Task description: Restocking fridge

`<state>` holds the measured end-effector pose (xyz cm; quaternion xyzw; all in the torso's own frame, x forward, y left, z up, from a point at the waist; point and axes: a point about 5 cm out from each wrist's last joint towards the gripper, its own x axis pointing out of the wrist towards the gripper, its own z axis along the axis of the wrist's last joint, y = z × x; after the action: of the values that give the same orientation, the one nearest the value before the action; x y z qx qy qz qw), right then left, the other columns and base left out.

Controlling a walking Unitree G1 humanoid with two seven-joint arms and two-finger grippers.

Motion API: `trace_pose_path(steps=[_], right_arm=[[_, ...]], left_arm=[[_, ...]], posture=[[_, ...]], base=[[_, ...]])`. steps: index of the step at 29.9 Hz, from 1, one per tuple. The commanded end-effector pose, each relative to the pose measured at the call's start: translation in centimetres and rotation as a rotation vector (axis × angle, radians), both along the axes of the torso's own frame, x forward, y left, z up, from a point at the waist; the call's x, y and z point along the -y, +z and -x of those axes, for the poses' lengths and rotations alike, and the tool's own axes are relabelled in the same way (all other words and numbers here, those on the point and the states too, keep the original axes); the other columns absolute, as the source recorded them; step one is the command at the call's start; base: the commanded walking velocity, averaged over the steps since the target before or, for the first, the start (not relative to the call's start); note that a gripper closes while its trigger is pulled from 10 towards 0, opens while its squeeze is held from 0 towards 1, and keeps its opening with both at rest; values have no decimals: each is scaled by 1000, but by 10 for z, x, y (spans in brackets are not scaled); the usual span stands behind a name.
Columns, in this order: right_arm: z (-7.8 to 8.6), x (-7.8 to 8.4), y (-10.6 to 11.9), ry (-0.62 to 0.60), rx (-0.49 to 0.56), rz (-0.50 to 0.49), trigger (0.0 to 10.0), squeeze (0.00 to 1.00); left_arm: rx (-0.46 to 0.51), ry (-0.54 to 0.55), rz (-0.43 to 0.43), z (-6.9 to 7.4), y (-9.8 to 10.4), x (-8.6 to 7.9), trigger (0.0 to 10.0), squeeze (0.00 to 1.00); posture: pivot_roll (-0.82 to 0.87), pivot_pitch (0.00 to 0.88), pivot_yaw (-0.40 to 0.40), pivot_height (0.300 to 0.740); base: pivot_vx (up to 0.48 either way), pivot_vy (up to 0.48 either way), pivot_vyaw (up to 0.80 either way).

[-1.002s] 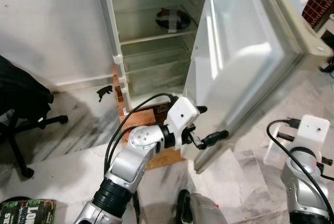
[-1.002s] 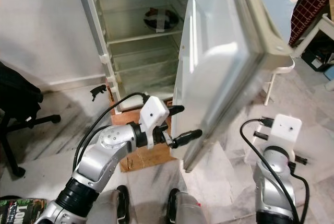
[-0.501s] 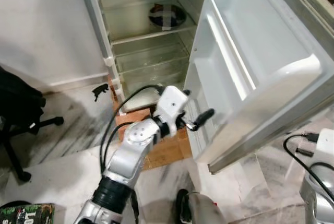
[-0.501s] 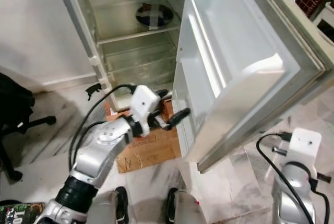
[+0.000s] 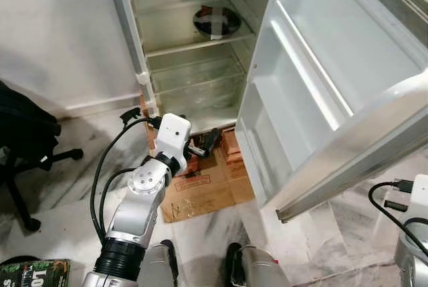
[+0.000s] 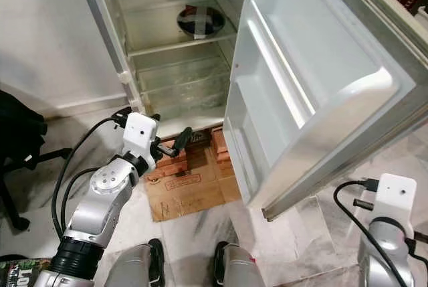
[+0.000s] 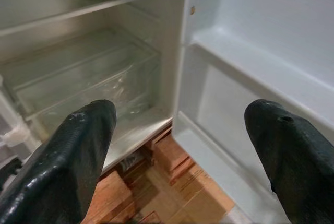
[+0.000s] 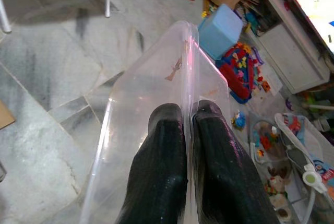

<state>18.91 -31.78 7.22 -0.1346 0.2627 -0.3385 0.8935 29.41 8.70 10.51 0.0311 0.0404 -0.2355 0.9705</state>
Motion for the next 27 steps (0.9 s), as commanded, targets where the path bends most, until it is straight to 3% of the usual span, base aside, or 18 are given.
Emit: trace_pose_path(steps=[1, 6, 10, 12, 13, 20, 22, 27], right_arm=[[2, 1, 1, 3, -8, 4, 10000, 0], [8, 0, -5, 17, -57, -10, 10000, 0], [12, -7, -15, 72, -124, -75, 10000, 0], [15, -9, -20, 97, -159, -98, 10000, 0], [17, -12, -27, 171, -217, -125, 10000, 0], [15, -19, -36, 297, -300, -186, 10000, 0], [2, -36, -43, 494, -337, -281, 10000, 0], [-20, -60, -35, 719, -299, -378, 10000, 0]], left_arm=[[10, -7, -11, -2, 1, 7, 10000, 0], [11, -16, -48, -10, 2, 27, 10000, 0], [22, -72, -59, -12, 3, 43, 10000, 0], [26, -82, -61, -12, 4, 46, 10000, 0], [25, -97, -59, -12, 4, 49, 10000, 0], [21, -103, -62, -12, 2, 47, 10000, 0], [13, -83, -64, -12, 0, 39, 10000, 0], [5, -65, -65, -12, -2, 32, 10000, 0]], posture=[[-30, 162, -68, 740], [-32, 161, -68, 740], [-44, 162, -65, 740], [-49, 162, -63, 740], [-49, 162, -63, 740], [-41, 163, -70, 740], [-34, 162, -77, 740], [-26, 160, -82, 740]], base=[[0, 0, 0], [0, 0, 0], [0, 0, 0], [0, 0, 0], [0, 0, 0], [0, 0, 0], [0, 0, 0], [0, 0, 0]])
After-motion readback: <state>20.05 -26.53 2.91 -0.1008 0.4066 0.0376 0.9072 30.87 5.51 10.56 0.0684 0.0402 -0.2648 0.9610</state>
